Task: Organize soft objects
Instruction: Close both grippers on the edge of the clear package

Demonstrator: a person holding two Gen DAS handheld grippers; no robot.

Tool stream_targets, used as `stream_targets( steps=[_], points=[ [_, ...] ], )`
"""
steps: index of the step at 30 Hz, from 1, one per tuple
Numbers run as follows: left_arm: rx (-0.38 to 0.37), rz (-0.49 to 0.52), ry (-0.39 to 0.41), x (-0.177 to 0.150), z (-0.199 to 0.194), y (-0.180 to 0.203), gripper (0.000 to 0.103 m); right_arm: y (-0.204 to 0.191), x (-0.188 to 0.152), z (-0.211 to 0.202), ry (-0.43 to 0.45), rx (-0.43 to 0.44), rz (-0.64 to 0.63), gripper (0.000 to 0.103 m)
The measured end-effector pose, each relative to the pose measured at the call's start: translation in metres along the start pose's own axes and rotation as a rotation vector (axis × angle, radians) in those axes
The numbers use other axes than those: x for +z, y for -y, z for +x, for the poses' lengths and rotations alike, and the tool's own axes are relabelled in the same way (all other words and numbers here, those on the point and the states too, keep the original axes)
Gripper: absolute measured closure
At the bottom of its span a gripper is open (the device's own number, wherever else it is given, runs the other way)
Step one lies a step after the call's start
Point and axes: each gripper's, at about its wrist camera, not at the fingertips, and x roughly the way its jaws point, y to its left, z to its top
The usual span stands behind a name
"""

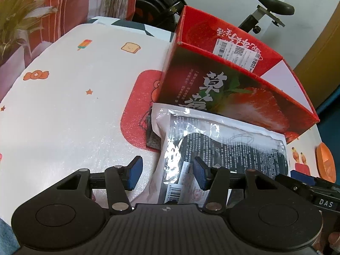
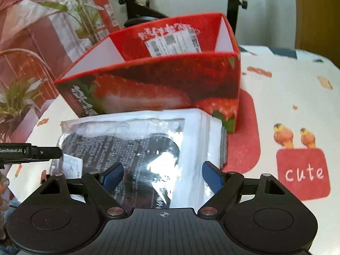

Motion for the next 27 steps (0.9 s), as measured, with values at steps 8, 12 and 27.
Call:
stream_targets(
  steps=[8, 12, 27],
  points=[
    [-0.005, 0.006, -0.013, 0.000, 0.005, 0.001, 0.048, 0.004, -0.001, 0.008, -0.015, 0.005, 0.012, 0.027],
    [-0.011, 0.005, -0.014, -0.001, 0.006, 0.001, 0.046, -0.001, -0.001, 0.008, -0.014, -0.010, -0.021, 0.029],
    [-0.014, 0.077, -0.012, 0.012, 0.020, 0.014, 0.044, 0.000, -0.001, 0.009, -0.021, -0.002, -0.017, 0.031]
  ],
)
